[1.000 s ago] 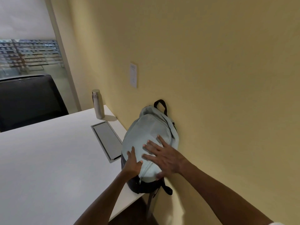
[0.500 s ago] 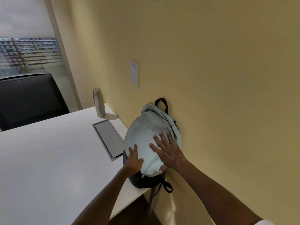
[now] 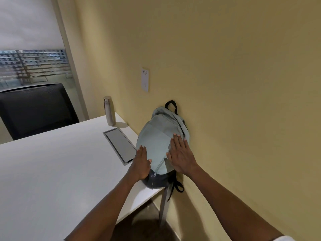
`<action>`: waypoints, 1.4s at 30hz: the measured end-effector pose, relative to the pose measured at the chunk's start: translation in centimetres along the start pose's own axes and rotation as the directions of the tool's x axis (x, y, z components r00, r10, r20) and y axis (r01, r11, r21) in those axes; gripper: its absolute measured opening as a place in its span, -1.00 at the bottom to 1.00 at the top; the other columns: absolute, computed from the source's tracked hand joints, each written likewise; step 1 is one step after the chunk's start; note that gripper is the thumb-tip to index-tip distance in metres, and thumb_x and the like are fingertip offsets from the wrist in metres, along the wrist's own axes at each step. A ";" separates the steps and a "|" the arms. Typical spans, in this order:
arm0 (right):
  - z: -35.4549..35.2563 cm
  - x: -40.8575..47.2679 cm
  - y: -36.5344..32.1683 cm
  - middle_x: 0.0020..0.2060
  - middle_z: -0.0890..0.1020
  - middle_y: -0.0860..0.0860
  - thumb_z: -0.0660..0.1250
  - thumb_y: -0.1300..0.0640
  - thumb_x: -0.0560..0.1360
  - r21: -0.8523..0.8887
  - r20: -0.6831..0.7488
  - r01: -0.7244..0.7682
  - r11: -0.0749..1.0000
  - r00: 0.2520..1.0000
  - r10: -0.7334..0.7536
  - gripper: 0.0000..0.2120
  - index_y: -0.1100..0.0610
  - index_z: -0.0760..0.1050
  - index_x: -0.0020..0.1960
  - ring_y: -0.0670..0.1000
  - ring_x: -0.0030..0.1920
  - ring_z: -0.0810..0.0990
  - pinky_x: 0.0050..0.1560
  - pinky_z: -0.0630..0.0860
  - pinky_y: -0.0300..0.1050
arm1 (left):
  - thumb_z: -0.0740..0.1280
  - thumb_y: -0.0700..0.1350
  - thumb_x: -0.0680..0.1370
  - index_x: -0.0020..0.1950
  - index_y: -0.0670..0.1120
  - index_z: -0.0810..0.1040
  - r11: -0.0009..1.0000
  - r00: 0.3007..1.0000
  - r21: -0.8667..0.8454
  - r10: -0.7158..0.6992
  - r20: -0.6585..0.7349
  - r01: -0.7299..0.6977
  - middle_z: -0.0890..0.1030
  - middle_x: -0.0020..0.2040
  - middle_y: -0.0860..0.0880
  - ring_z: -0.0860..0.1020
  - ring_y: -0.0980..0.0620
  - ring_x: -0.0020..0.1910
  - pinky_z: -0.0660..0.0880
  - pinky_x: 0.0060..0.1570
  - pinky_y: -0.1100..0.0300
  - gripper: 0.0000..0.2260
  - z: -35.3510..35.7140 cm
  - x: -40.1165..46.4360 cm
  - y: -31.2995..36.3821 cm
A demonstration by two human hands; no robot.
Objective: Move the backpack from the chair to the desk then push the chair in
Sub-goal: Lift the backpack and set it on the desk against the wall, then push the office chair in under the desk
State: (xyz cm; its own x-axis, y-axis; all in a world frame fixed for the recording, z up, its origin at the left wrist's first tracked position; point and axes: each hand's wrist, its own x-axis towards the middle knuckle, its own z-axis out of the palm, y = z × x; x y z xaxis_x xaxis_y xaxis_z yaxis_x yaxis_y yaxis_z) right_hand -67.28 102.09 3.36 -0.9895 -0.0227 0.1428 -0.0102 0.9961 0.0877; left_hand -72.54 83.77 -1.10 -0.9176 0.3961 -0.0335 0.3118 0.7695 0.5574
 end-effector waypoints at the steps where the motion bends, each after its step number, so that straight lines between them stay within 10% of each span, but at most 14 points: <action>1: -0.1 -0.7 -0.1 0.58 -0.08 0.28 -0.02 -0.08 0.67 0.025 -0.013 -0.021 0.999 1.000 0.021 -0.35 0.31 -0.07 0.58 0.23 0.59 -0.09 0.57 -0.09 0.16 | 0.12 -0.07 0.69 0.60 -0.20 -0.15 1.000 1.000 0.018 0.010 -0.006 -0.010 -0.14 0.62 -0.17 -0.07 -0.18 0.60 0.01 0.56 -0.08 -0.40 -0.2 -0.6 0.1; 42: -11.5 -38.9 -11.1 0.58 0.05 0.26 -0.04 -0.21 0.64 0.183 -0.136 -0.324 0.928 0.926 0.351 -0.31 0.26 0.03 0.58 0.22 0.57 0.04 0.54 0.03 0.17 | 0.10 -0.10 0.69 0.61 -0.13 -0.15 0.971 0.970 0.127 0.217 -0.113 -0.203 -0.16 0.63 -0.09 -0.16 -0.07 0.60 -0.10 0.54 -0.01 -0.42 -6.1 -39.1 4.1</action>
State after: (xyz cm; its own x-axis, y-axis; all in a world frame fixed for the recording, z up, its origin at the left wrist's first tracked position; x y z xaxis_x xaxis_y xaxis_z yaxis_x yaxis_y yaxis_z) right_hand -27.06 90.91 8.17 -0.9006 0.3169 0.2974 0.2851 0.9473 -0.1459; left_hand -36.86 68.42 7.58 -0.8499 0.4943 0.1826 0.5200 0.7306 0.4425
